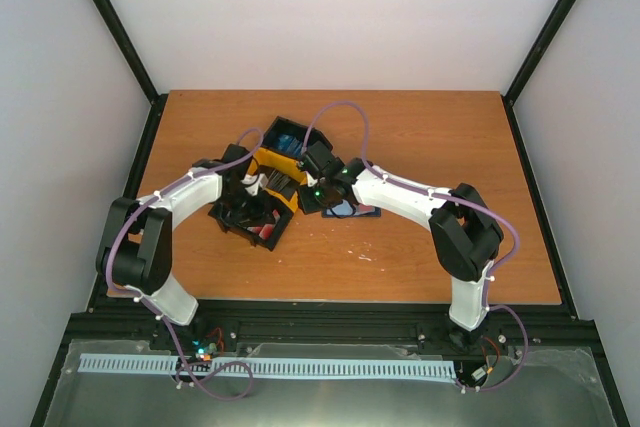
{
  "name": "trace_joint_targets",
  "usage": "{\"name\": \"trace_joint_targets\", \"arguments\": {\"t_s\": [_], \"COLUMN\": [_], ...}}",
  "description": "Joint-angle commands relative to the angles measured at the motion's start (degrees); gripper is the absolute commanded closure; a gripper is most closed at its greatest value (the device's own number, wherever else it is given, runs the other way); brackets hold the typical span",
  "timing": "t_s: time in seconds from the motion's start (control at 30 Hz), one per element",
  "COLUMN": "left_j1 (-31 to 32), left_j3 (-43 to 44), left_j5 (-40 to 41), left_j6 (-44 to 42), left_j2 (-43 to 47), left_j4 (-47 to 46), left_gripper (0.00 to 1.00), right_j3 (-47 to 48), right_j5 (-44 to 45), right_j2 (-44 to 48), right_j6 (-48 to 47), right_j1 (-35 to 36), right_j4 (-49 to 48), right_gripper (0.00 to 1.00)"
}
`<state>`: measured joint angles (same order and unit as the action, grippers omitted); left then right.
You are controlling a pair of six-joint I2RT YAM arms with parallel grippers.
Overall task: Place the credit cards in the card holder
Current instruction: Pick up the credit card from the storage box.
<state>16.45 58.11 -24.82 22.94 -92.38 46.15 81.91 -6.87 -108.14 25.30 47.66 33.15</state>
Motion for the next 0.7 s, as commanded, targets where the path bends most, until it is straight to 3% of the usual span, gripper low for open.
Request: {"name": "trace_joint_targets", "arguments": {"t_s": [0.0, 0.13, 0.43, 0.67], "left_j1": [-0.3, -0.3, -0.2, -0.3], "left_j3": [-0.9, -0.8, 1.4, 3.4], "left_j5": [-0.7, 1.9, 8.0, 12.2], "left_j6": [-0.8, -0.9, -3.2, -4.1], "left_j2": [-0.1, -0.7, 2.4, 7.0], "left_j4": [-1.7, -2.1, -0.7, 3.2], "left_gripper": [0.76, 0.71, 0.99, 0.99], "right_j3": [-0.9, -0.8, -0.5, -0.3], "right_j5": [0.7, 0.8, 2.2, 1.8], "right_j2": [0.6, 0.6, 1.2, 4.6], "right_j6": [0.6, 0.4, 0.2, -0.5], "right_j1": [0.4, 0.3, 0.3, 0.1], "right_j4": [-0.8, -0.8, -0.5, -1.3], "right_gripper": [0.66, 0.66, 0.66, 0.66]}}
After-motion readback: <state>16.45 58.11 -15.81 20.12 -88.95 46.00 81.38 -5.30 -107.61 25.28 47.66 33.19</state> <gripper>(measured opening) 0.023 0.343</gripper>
